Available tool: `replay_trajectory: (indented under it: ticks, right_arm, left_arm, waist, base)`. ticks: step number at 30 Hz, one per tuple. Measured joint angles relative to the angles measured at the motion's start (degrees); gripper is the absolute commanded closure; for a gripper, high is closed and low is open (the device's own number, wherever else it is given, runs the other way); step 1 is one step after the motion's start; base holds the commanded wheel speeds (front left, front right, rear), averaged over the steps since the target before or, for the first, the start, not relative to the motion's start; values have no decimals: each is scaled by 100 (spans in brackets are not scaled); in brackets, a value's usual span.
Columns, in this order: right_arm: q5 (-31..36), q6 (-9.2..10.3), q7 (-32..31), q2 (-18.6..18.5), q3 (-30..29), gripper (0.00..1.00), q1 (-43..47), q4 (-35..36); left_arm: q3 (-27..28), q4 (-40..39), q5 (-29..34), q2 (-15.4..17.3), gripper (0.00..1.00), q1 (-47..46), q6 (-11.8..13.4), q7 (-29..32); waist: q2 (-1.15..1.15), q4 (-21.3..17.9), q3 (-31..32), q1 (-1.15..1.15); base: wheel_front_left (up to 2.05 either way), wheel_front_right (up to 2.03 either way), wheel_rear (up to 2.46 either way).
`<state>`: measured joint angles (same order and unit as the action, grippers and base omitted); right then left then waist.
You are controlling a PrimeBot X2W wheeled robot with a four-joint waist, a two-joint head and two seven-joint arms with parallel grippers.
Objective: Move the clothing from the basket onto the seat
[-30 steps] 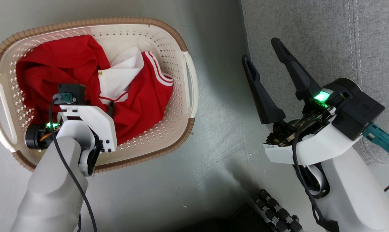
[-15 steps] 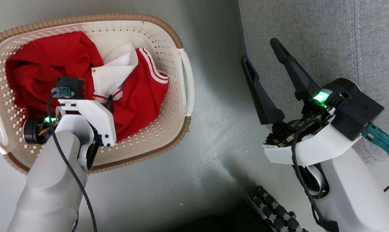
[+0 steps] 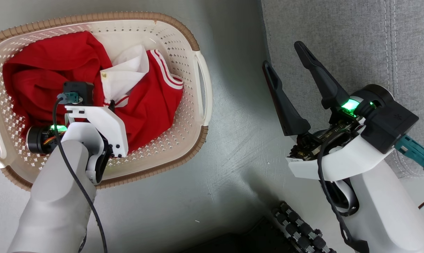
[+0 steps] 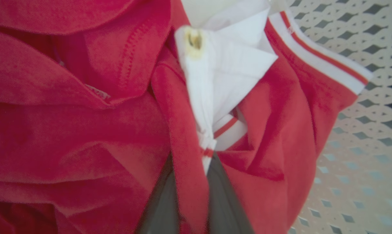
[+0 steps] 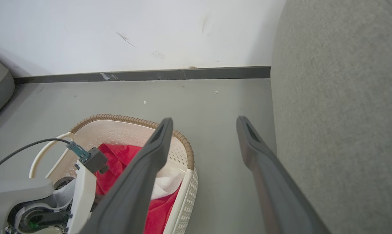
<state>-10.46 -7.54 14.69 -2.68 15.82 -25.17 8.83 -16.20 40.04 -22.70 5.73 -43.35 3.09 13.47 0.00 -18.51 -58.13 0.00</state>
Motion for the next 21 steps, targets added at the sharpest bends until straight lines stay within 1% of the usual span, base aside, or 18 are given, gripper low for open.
replay_trajectory:
  ticks: [11,21]
  right_arm:
    - [144,0,0,13,-210,0,-158,-27]
    - [308,0,0,8,-355,0,-276,-147]
  left_arm:
    - [86,8,-141,-38,100,-93,-133,-455]
    - [300,-108,-349,-42,100,-87,-330,-1015]
  waist:
    - [0,105,130,0]
    - [0,289,401,0]
  base:
    - [0,0,0]
    - [0,0,0]
